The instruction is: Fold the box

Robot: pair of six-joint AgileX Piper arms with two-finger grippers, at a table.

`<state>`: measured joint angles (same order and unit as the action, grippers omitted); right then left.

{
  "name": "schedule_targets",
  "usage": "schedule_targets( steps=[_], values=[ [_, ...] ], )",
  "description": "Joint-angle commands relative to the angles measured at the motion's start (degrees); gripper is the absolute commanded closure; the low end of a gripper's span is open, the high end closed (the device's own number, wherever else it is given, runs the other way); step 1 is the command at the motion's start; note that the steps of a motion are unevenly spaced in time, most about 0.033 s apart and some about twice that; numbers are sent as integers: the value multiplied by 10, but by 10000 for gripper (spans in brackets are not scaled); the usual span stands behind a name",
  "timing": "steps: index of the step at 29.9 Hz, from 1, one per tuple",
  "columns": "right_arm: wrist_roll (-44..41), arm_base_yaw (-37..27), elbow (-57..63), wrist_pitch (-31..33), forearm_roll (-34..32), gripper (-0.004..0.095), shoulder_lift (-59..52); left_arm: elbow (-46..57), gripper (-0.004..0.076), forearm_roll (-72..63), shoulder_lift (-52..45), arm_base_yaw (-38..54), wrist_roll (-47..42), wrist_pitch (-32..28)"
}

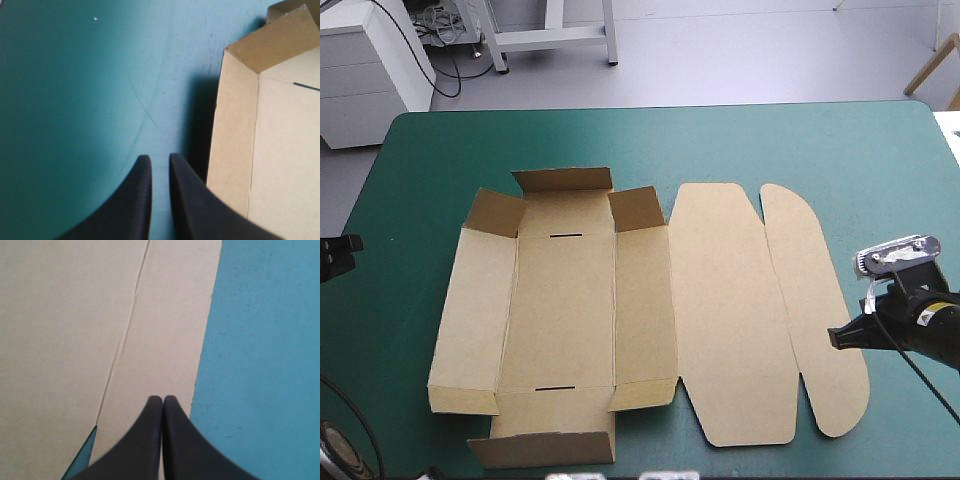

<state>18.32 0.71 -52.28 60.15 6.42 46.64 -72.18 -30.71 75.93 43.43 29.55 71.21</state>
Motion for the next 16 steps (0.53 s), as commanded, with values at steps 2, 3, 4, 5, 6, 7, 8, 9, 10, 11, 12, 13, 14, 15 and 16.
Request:
schedule_targets(
  steps=[2,3,4,5,6,7,8,9,10,11,12,13,14,15,16],
  values=[
    [2,-3,-15,-29,-1,927,-5,-16,412,-22,-14,0,-17,30],
    [2,-3,-15,-29,-1,927,-5,-16,332,-22,-14,0,-24,30],
    [2,-3,-15,-29,-1,927,-5,-16,266,-21,-14,0,-30,30],
    [2,-3,-15,-29,-1,927,-5,-16,191,-20,-14,0,-37,30],
    [2,-3,-15,-29,-1,927,-5,-16,128,-20,-14,0,-39,30],
    [2,-3,-15,-29,-1,927,-5,-16,80,-20,-14,0,-39,30],
    [2,-3,-15,-29,-1,927,-5,-16,48,-19,-14,0,-39,30],
    [2,-3,-15,-29,-1,927,-5,-15,27,-18,-14,0,-39,30],
    [2,-3,-15,-29,-1,927,-5,-14,22,-16,-14,0,-39,30],
    [2,-3,-15,-29,-1,927,-5,-10,22,-15,-14,0,-39,30],
    [2,-3,-15,-29,-1,927,-5,-4,22,-15,-14,0,-39,30],
    [2,-3,-15,-29,-1,927,-5,2,22,-15,-14,0,-39,30],
    [2,-3,-15,-29,-1,927,-5,13,22,-15,-14,0,-38,30],
    [2,-3,-15,-29,-1,927,-5,27,22,-15,-14,0,-34,30],
    [2,-3,-15,-29,-1,927,-5,44,22,-15,-14,0,-29,30]
  ],
)
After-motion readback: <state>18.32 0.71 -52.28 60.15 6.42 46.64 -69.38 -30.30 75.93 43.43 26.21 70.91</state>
